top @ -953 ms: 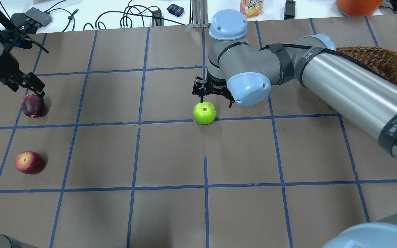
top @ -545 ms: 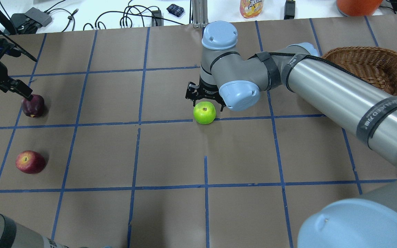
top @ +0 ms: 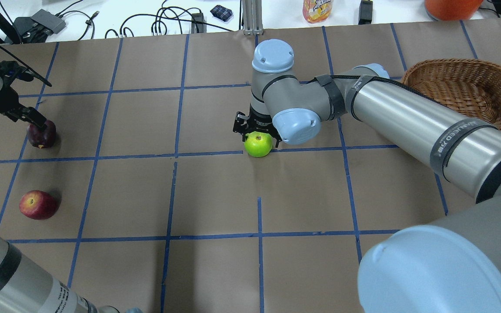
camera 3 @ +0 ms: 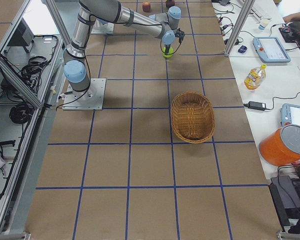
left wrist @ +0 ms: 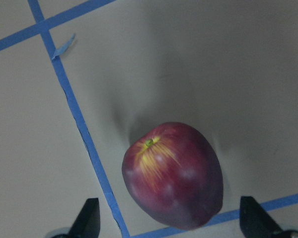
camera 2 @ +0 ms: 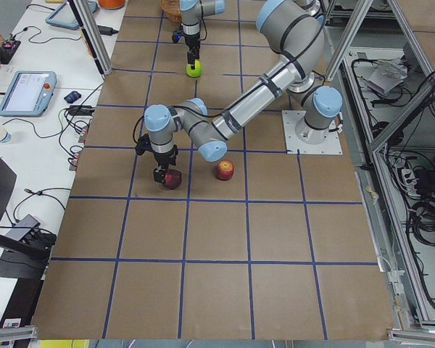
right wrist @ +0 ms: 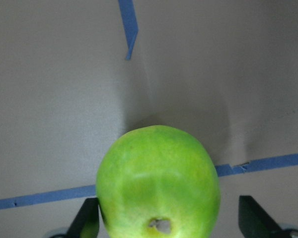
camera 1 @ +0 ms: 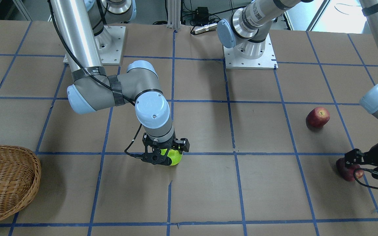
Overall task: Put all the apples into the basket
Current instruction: 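Grasp green apple with right gripper while left gripper grasps dark red apple, then drop green apple into basket with right gripper while left lifts dark red apple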
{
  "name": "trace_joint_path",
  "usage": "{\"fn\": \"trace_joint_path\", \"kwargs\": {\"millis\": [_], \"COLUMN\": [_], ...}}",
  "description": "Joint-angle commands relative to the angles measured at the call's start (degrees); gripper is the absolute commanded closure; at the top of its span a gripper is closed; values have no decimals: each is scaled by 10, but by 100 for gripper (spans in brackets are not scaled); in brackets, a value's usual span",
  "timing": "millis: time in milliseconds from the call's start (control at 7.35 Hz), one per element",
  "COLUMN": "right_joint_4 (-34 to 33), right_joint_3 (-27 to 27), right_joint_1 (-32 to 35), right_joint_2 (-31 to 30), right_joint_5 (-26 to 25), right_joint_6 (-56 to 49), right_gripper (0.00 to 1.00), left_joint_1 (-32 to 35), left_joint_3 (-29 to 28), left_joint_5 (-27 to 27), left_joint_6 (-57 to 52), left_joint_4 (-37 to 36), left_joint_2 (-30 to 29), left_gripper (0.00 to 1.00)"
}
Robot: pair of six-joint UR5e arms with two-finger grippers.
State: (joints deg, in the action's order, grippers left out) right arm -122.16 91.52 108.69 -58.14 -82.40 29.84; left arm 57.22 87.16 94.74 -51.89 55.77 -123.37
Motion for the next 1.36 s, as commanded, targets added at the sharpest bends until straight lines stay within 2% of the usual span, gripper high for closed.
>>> {"fn": "trace_joint_path", "kwargs": {"millis": [0,136,272,408,545,681,817,953,1089,1225], "right_joint_4": [-13,-14,-13,-12,-9,-5,16,44,111,162], "right_joint_3": [-3,-3,-5,-10,-20,-27,-38,-65,-103,-135], "right_joint_1": [0,-1,-1,-2,-8,-13,-20,-49,-89,-131], "right_joint_2": [14,24,26,22,18,5,-12,-15,-26,-28], "right_joint_5": [22,22,16,13,12,11,3,-29,-33,-36], "right_joint_6": [0,0,-8,-2,-7,-8,-12,-34,-51,-125], "right_gripper": [0,0,1,73,100,100,100,100,100,100], "left_joint_1": [-2,-8,-18,-24,-25,-25,-25,-25,-24,-24], "left_joint_3": [-8,-8,-4,-6,-7,-7,-8,-6,-6,-4], "left_joint_5": [-3,-5,-33,-37,-38,-39,-39,-38,-35,-33], "left_joint_6": [2,2,1,-1,-1,0,0,1,1,1], "left_joint_4": [-1,-1,-1,-1,-1,-2,-1,1,5,6], "left_joint_2": [-20,-27,-35,-40,-41,-40,-39,-36,-32,-28], "left_gripper": [0,0,0,0,0,4,15,27,48,67]}}
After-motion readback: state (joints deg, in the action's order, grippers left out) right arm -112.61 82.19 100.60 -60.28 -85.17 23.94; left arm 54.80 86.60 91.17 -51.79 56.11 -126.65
